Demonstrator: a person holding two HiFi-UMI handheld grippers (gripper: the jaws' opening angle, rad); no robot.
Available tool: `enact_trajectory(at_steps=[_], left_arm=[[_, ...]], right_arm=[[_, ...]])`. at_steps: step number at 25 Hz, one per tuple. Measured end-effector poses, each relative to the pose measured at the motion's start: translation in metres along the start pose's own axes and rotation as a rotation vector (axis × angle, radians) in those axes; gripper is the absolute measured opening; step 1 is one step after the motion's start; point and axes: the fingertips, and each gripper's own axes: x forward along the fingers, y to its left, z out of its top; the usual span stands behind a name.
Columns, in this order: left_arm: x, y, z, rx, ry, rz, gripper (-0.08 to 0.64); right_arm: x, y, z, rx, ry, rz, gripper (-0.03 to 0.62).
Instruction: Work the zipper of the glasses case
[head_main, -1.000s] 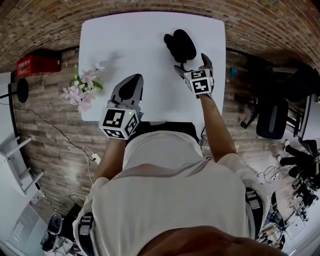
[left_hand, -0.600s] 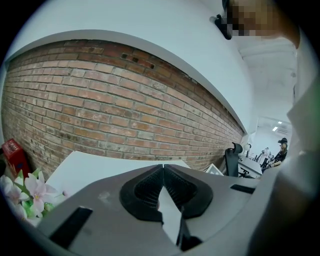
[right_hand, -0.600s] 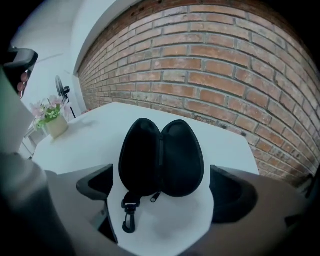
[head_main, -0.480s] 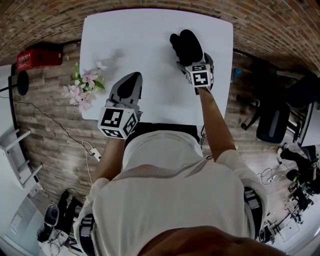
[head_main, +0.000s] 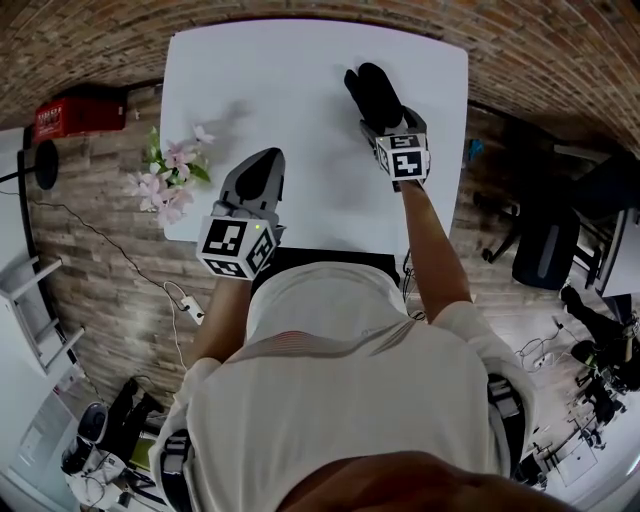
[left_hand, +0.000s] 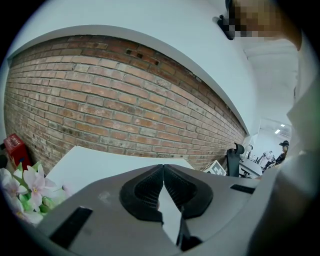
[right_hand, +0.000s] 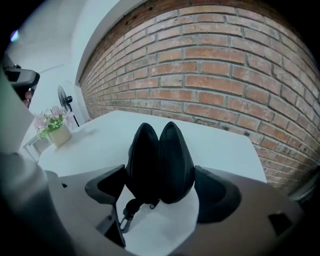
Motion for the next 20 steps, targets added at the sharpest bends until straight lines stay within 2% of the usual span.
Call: enact_trajectory(at_steps=[3,10,16,20], left_arm=[[0.001,0.0,0.0,-0.001,-0.001,-0.004,0.019],[0.004,-0.002,0.001,0.006,0.001,-0.014,0.02],[0.004,-0.005,0.001,0.01,0.003,-0.022,0.02],[0.003,-0.007,0.004,0.012,0.0,-0.033,0.02]], right_arm=[[-0.004,-0.001,0.004,0.004,-0.025,0.008,0.449],[-0.012,0.0,0.015,0.002,-0.065,-0.002,0.29],[-0.018,0.003,0.018,0.026,-0.094,0.004,0.281],[-0.031,0.001,0.026,0.14,-0.138,0.038,0.278]])
